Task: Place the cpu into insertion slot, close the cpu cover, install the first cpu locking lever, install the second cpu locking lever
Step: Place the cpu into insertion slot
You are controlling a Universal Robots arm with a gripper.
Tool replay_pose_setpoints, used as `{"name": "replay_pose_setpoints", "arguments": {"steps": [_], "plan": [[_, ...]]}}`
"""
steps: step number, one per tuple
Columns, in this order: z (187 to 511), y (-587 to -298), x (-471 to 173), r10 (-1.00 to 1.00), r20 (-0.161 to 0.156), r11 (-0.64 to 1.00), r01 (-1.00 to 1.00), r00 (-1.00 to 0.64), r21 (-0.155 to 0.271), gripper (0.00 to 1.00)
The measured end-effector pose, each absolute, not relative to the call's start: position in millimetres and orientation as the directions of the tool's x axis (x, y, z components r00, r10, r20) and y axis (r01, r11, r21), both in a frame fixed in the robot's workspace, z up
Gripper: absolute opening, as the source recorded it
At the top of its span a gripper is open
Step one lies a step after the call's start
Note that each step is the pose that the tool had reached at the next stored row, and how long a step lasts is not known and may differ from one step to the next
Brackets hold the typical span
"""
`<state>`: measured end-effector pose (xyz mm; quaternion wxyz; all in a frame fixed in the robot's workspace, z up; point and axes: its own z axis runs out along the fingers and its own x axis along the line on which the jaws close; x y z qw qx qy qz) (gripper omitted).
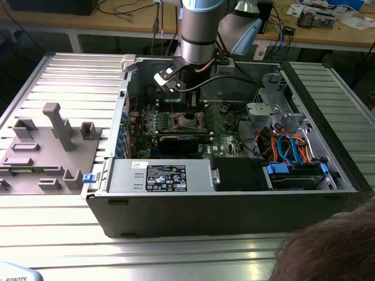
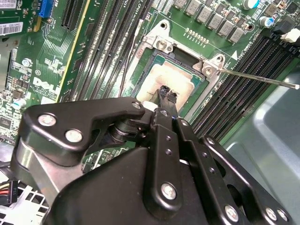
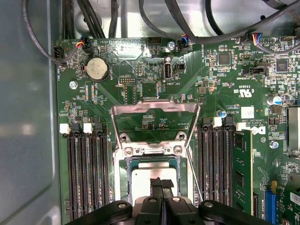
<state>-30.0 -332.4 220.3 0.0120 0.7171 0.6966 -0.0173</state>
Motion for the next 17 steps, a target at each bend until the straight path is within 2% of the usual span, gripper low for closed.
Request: {"name": "replay_pose_setpoints", "arguments": {"steps": [17], "plan": [[229.2,-332.4,-30.0,0.999,-0.047,-0.021,1.0,0.02,-0.007,0.11]]}}
